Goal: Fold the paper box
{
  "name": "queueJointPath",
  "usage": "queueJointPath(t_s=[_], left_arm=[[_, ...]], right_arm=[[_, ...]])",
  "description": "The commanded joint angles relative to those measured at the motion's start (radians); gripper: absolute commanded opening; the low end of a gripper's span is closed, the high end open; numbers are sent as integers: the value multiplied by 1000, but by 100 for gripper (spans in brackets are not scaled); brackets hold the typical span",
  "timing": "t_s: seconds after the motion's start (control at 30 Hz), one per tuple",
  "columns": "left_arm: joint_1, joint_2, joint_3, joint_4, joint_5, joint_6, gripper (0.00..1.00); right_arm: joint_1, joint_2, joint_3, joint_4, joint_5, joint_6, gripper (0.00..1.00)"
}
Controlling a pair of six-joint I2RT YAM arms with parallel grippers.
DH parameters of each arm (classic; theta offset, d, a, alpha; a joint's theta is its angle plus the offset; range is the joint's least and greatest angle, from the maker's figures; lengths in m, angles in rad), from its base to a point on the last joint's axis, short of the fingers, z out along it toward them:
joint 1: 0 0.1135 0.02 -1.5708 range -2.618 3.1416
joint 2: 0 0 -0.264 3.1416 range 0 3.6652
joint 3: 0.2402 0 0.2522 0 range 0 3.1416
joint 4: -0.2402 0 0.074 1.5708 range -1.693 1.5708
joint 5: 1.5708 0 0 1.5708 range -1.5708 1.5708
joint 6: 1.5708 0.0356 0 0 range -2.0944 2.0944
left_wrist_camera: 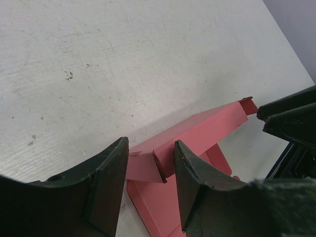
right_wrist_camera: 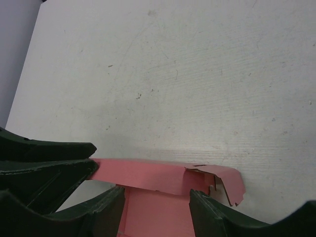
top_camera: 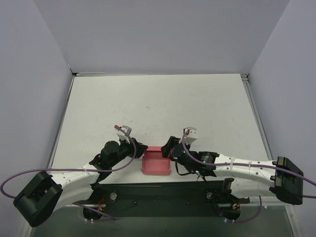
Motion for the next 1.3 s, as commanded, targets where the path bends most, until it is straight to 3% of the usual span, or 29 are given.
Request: queueJointPath(t_s=[0.0,0.67,1.27], left_arm=[[2,-7,11,-8,4,22,52],[-1,-5,17,-18,4,33,51],[-9,11,34,-24,-3,42,51]], right_arm=[[-33,17,3,23,-21,12,55],[-76,88,6,126,-93,-8,49],[-168,97,-117,397,-218,70,44]])
